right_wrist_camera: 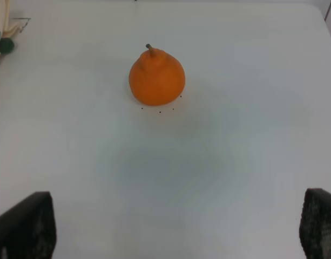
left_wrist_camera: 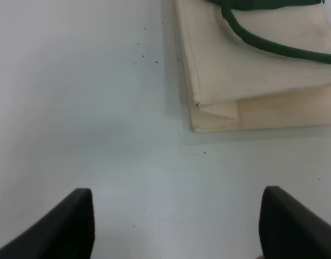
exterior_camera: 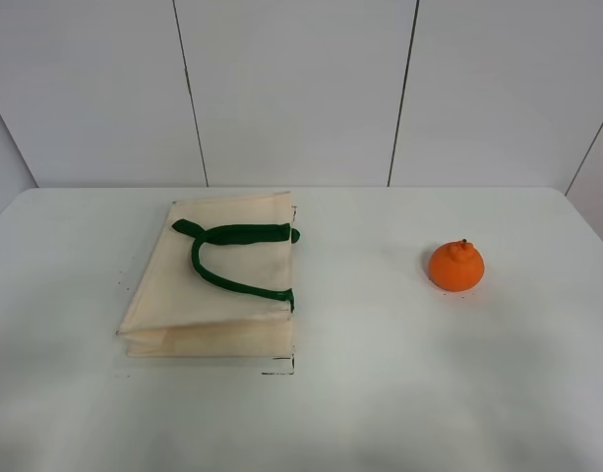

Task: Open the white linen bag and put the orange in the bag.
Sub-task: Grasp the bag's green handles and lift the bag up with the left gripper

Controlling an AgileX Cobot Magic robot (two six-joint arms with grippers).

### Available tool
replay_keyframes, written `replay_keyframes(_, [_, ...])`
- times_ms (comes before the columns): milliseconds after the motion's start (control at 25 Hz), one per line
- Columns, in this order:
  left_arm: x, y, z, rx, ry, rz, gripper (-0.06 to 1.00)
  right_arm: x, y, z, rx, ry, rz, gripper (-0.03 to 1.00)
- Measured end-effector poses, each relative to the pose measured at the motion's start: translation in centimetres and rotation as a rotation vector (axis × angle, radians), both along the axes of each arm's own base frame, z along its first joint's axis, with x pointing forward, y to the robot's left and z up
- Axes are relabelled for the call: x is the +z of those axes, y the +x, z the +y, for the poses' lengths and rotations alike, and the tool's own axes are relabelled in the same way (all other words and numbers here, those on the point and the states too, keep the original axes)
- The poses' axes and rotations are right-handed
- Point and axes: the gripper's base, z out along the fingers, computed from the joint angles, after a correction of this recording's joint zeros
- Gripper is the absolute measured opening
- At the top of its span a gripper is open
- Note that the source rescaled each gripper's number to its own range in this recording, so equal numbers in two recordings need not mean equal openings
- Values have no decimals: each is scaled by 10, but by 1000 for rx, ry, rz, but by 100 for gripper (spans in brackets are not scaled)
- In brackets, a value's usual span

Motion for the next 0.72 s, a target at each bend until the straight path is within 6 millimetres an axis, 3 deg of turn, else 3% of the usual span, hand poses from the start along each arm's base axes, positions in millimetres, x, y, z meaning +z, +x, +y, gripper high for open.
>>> replay_keyframes(360, [0,0,0,0,0,0,76,0,0,0,0,0,0,100])
replay_keyframes(440, [1,0,0,0,0,-4,81,0,0,0,0,0,0,100])
replay_keyframes(560, [3,2,0,0,0,29,97,0,0,0,0,0,0,100])
replay_keyframes(720, [21,17,-2,-11,-14,112,100,0,0,0,0,0,0,100])
